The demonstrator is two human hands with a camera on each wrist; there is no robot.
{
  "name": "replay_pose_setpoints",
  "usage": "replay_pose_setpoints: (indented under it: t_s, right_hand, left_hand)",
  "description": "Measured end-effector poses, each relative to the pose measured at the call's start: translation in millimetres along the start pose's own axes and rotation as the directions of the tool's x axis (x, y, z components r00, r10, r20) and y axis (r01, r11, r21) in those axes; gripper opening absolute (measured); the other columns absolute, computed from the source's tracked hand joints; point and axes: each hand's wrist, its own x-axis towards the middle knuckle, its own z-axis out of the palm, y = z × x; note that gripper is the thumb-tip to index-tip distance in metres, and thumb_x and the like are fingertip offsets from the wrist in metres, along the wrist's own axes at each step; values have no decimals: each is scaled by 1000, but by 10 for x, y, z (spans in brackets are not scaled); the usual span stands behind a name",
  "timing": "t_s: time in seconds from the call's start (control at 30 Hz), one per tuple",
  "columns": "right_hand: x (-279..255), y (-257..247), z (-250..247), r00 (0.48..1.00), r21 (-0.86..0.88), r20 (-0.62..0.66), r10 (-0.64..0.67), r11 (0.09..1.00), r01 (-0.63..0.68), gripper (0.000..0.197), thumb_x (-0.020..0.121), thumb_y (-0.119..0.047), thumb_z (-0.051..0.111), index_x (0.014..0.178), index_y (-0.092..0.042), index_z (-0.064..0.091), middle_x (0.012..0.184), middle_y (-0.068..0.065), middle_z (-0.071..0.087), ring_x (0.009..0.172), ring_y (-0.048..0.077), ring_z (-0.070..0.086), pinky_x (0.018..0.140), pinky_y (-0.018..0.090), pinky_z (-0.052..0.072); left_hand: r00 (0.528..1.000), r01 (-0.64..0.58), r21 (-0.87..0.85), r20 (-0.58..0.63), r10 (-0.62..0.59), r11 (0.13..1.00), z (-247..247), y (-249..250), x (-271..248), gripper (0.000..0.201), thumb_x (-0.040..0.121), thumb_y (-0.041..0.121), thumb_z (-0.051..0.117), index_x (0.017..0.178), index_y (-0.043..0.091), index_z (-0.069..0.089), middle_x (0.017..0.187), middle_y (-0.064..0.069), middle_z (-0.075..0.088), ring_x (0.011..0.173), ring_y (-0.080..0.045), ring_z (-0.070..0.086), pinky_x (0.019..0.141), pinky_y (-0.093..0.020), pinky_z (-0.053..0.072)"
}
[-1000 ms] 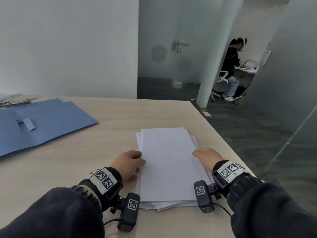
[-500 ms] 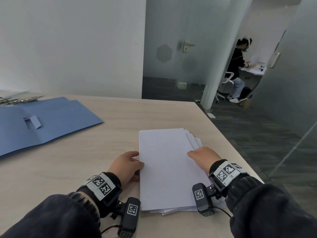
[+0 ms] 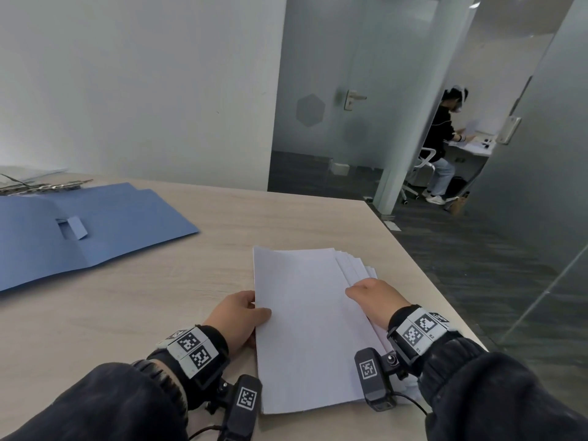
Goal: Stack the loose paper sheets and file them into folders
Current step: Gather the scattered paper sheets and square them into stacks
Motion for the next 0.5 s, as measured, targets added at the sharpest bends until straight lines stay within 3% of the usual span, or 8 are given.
replay_pose_setpoints:
  t_s: [0.07,0.1,0.13,0.17,0.23,0.3,0.37,0.5]
  right_hand:
    - [1,23,-5,1000,20,5,1,1000,-1,25,91,-33,53,70,-30,39,74,-11,41,65,11,43,62,28,32]
    - [-2,38,-4,1000,29,19,-7,1000,7,10,92,-34,53,83,-30,53,87,-10,52,77,12,52,68,27,37]
    - [-19,44,-6,1000,33,26,-7,999,6,17,94,-35,54,106,-26,60,108,-7,58,96,14,58,79,28,39]
    - [-39,42,-5,1000,39,16,-2,999,1,37,95,-36,54,129,-22,57,127,-4,57,112,17,56,87,28,38]
    - [-60,38,-12,999,67,-33,-3,998,6,54,95,-34,55,145,-19,45,141,1,51,112,17,52,89,28,37]
    - [-83,33,-24,997,136,-67,-26,990,35,59,95,-33,57,149,-18,40,131,3,57,104,17,54,87,29,38]
    - [-83,42,-20,994,208,-99,-47,976,67,59,94,-30,57,149,-17,39,107,-2,63,95,16,60,83,31,44]
    - [-83,45,-4,990,419,-124,-72,900,118,27,90,-23,59,116,-21,64,103,5,74,90,26,72,91,47,57]
  left_hand:
    - [1000,-22,1,-19,22,1000,-15,2,-2,25,93,7,62,106,28,69,93,-18,75,84,-39,74,72,-50,63]
    - [999,-33,-6,-33,33,999,-23,-1,-9,28,92,7,63,109,29,69,91,-20,72,83,-40,73,69,-49,64]
    - [998,-41,-19,-46,40,999,-32,-9,-18,30,92,6,63,112,28,69,89,-22,70,84,-42,72,68,-49,64]
    - [998,-49,-40,-52,47,998,-38,-20,-24,30,92,6,64,113,26,69,90,-23,70,84,-43,72,69,-52,63]
    - [997,-57,-87,-53,52,995,-47,-42,-34,28,93,4,63,112,24,71,95,-22,74,85,-42,73,72,-57,62]
    - [995,-73,-131,-71,64,989,-55,-53,-51,25,95,1,62,109,20,71,94,-15,77,85,-38,75,75,-56,62]
    - [993,-98,-189,-89,83,977,-55,-35,-71,23,96,-2,61,109,15,71,95,-11,78,89,-36,75,77,-54,62]
    - [982,-162,-220,-128,137,962,-50,63,-66,16,97,3,62,105,13,70,103,-16,73,92,-38,73,76,-56,62]
